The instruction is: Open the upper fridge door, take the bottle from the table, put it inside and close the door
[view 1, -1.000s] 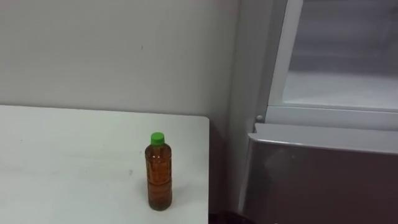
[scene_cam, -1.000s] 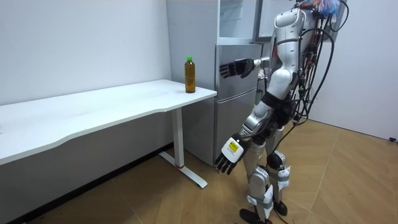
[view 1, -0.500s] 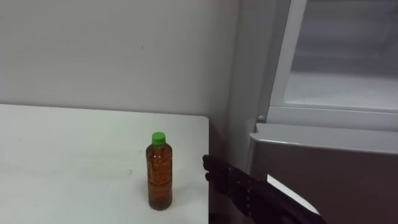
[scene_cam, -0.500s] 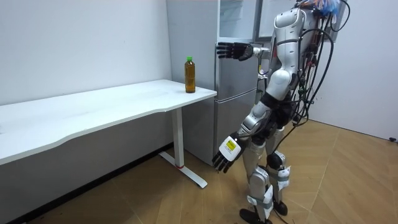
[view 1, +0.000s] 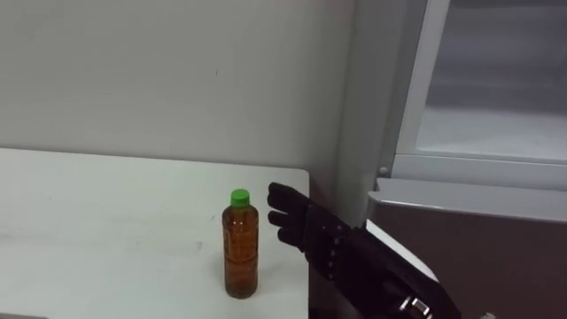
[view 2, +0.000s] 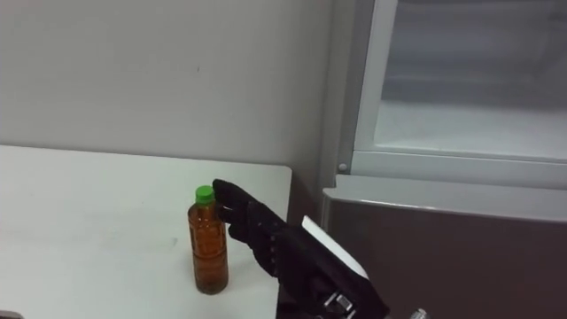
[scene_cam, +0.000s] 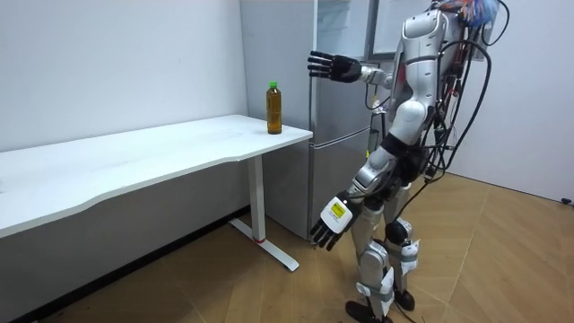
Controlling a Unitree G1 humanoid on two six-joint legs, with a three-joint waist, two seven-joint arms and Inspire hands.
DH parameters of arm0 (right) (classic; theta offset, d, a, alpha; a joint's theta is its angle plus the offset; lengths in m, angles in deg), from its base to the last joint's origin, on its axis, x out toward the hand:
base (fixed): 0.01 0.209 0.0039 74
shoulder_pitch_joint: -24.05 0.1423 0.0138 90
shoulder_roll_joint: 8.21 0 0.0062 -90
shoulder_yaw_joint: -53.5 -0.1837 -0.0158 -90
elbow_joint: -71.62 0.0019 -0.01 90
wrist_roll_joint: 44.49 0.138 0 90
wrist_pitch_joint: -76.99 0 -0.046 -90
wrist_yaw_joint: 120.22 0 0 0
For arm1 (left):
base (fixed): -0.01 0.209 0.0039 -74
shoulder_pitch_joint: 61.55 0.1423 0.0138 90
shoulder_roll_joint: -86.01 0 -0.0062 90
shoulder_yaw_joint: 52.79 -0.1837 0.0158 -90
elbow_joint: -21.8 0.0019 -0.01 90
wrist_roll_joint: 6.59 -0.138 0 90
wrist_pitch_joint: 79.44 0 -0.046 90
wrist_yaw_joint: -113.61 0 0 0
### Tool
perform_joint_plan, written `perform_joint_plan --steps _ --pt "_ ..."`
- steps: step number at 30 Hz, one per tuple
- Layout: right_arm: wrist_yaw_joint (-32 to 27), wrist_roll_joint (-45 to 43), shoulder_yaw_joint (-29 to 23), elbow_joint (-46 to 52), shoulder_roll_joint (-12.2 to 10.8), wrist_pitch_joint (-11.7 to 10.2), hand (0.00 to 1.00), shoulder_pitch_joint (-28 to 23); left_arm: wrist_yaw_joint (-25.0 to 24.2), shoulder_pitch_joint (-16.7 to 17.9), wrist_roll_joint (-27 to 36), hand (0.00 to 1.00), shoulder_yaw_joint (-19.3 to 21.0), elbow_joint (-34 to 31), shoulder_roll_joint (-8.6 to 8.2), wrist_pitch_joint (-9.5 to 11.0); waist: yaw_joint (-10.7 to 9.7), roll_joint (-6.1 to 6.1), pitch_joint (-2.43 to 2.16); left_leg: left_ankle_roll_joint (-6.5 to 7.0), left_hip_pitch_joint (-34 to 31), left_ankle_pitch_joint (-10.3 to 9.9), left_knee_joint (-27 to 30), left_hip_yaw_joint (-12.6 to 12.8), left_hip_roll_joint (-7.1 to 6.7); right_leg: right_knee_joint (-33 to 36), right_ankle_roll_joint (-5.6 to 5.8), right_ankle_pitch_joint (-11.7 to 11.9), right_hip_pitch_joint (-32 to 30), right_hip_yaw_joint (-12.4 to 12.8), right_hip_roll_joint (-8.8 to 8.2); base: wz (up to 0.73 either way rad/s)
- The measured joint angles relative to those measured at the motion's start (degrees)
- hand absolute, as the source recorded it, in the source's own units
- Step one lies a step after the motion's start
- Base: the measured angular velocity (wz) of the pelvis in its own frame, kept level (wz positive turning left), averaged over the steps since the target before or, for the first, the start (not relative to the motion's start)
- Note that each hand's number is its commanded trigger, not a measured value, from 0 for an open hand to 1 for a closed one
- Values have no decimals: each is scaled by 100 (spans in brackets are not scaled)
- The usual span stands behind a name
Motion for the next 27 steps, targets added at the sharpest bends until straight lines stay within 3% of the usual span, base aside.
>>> perform_joint_plan --steps 4,9,19,24,27 --pt "-258 98 184 -152 -94 0 0 1 0 32 13 0 -45 -313 -59 -29 78 69 30 16 -20 15 1 -38 -9 0 4 6 -1 -15 -5 6" --pt "-610 343 284 -320 -108 -13 0 6 36 96 86 0 -158 -529 -76 -11 145 101 32 16 -87 47 -2 -180 -37 0 9 9 -19 -149 -19 14" --pt "-1593 343 457 -1002 -275 -118 0 146 250 160 241 0 -167 -530 -97 44 251 56 38 12 -71 53 -11 -229 -48 -2 10 9 15 -169 -16 2" --pt "-2112 283 529 -1246 -333 -184 0 181 319 174 220 0 -164 -530 -124 64 255 30 43 41 -64 74 -7 -366 -102 -6 14 7 88 -433 -72 14" --pt "-2365 154 664 -1427 -341 -186 0 189 402 226 241 0 -165 -530 -130 101 303 6 46 53 -59 81 -9 -382 -115 4 23 11 99 -468 -90 5"
